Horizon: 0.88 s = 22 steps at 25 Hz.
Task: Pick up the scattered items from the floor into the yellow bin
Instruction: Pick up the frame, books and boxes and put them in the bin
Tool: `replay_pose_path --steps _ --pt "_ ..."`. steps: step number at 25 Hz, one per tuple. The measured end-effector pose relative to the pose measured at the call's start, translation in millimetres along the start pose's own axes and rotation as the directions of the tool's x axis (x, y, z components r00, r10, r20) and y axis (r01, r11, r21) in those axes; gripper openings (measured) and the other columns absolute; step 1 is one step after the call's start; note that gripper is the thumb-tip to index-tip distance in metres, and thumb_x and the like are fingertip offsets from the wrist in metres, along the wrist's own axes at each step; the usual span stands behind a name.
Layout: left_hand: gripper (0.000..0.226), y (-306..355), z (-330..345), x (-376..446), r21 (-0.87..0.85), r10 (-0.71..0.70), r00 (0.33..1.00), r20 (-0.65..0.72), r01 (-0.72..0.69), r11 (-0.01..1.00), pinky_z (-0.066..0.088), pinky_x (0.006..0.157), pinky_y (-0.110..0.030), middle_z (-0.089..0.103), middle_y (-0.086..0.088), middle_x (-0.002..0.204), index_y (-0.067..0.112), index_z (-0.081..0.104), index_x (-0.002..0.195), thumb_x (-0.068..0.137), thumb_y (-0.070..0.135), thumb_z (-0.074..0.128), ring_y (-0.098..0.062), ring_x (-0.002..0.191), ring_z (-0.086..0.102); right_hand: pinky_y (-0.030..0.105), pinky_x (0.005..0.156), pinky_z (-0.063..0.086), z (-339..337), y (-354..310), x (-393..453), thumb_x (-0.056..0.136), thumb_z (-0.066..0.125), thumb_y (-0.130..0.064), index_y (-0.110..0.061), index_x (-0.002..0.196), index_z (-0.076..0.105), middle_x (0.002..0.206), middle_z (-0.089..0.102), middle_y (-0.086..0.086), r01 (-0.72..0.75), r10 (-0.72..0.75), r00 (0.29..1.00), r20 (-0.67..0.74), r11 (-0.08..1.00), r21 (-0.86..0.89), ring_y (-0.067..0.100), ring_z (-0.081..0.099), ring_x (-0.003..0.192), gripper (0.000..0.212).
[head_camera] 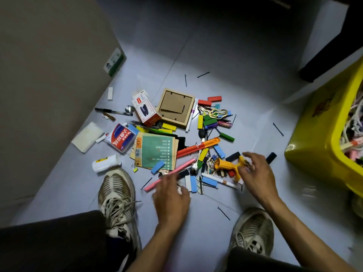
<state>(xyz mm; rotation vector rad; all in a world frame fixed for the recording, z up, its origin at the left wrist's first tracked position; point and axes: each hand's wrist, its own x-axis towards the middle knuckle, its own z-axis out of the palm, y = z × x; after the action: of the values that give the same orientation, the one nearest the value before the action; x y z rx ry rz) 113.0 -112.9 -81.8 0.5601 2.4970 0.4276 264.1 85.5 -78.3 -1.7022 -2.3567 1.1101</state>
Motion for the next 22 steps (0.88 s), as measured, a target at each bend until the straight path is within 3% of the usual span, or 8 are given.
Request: replay_pose_path --steps 2,4,8,12,15,17,19,22 --pt "0.06 -15.2 -4.9 4.2 -0.149 -0.413 0.91 -0.028 0.405 0.902 0.038 0.1 -0.051 0.034 -0.004 0.146 0.033 0.034 0.141 0.088 0.042 0.06 -0.031 0.13 0.036 0.045 0.101 0.042 2.3 -2.3 12.4 0.086 0.067 -0.043 -0.025 0.141 0.044 0.146 0.04 0.01 -0.195 0.196 0.98 0.032 0.981 -0.014 0.034 0.047 0.126 0.062" --pt "0.071 -19.7 -4.0 10.6 -0.29 -0.589 0.801 0.103 0.591 0.753 0.03 0.108 -0.052 0.021 -0.005 0.154 0.038 0.023 0.149 0.088 0.053 0.057 -0.038 0.136 0.025 0.047 0.105 0.041 14.5 -9.0 17.3 0.084 0.065 -0.055 -0.029 0.141 0.042 0.145 0.033 0.009 -0.363 0.353 0.928 0.122 0.929 0.077 0.038 0.045 0.126 0.067" --pt "0.057 14.4 16.8 27.6 -0.39 -0.463 0.877 0.128 0.474 0.79 0.031 0.104 -0.041 0.033 -0.005 0.137 0.041 0.035 0.143 0.091 0.062 0.046 -0.034 0.126 0.034 0.044 0.092 0.052 57.5 -41.4 7.8 0.086 0.059 -0.049 -0.033 0.124 0.053 0.123 0.034 0.0 -0.312 0.248 0.936 0.251 0.913 0.262 0.028 0.056 0.108 0.041" --pt "0.049 66.9 38.9 59.7 -0.495 -0.379 0.9 0.215 0.435 0.753 0.033 0.108 -0.044 0.049 -0.008 0.137 0.033 0.049 0.138 0.1 0.052 0.023 -0.029 0.127 0.044 0.031 0.095 0.043 81.4 -66.0 15.1 0.092 0.056 -0.039 -0.033 0.127 0.052 0.122 0.042 0.001 -0.338 0.222 0.922 0.318 0.861 0.381 0.016 0.053 0.108 0.037" --pt "0.06 82.5 39.7 71.8 -0.671 -0.331 0.891 0.31 0.452 0.588 0.04 0.106 -0.05 0.058 -0.007 0.13 0.032 0.056 0.126 0.085 0.065 0.025 -0.026 0.12 0.053 0.035 0.095 0.045 80.0 -68.7 21.8 0.094 0.055 -0.037 -0.033 0.125 0.052 0.122 0.048 0.005 -0.406 0.292 0.909 0.297 0.78 0.477 0.017 0.056 0.105 0.031" --pt "0.065 86.6 38.2 72.7 -0.755 -0.321 0.875 0.362 0.477 0.449 0.046 0.101 -0.049 0.064 -0.006 0.12 0.033 0.06 0.12 0.075 0.071 0.032 -0.023 0.113 0.06 0.036 0.095 0.049 80.7 -70.8 22.4 0.094 0.056 -0.032 -0.03 0.128 0.051 0.122 0.057 0.005 -0.448 0.32 0.894 0.313 0.656 0.608 0.019 0.061 0.107 0.034" --pt "0.065 88.4 41.2 68.5 -0.814 -0.297 0.871 0.391 0.478 0.33 0.051 0.097 -0.045 0.069 -0.005 0.113 0.03 0.064 0.117 0.073 0.072 0.039 -0.022 0.108 0.064 0.034 0.084 0.056 82.0 -74.8 18.1 0.092 0.056 -0.027 -0.031 0.121 0.054 0.112 0.068 0.005 -0.45 0.303 0.892 0.335 0.525 0.723 0.016 0.069 0.097 0.029" --pt "0.06 87.9 39.5 62.0 -0.855 -0.271 0.877 0.397 0.461 0.238 0.051 0.098 -0.047 0.071 -0.009 0.112 0.026 0.067 0.116 0.079 0.068 0.045 -0.024 0.106 0.067 0.029 0.071 0.056 81.0 -77.3 14.8 0.092 0.055 -0.023 -0.034 0.116 0.055 0.107 0.07 0.007 -0.415 0.298 0.905 0.303 0.459 0.786 0.017 0.07 0.095 0.026"
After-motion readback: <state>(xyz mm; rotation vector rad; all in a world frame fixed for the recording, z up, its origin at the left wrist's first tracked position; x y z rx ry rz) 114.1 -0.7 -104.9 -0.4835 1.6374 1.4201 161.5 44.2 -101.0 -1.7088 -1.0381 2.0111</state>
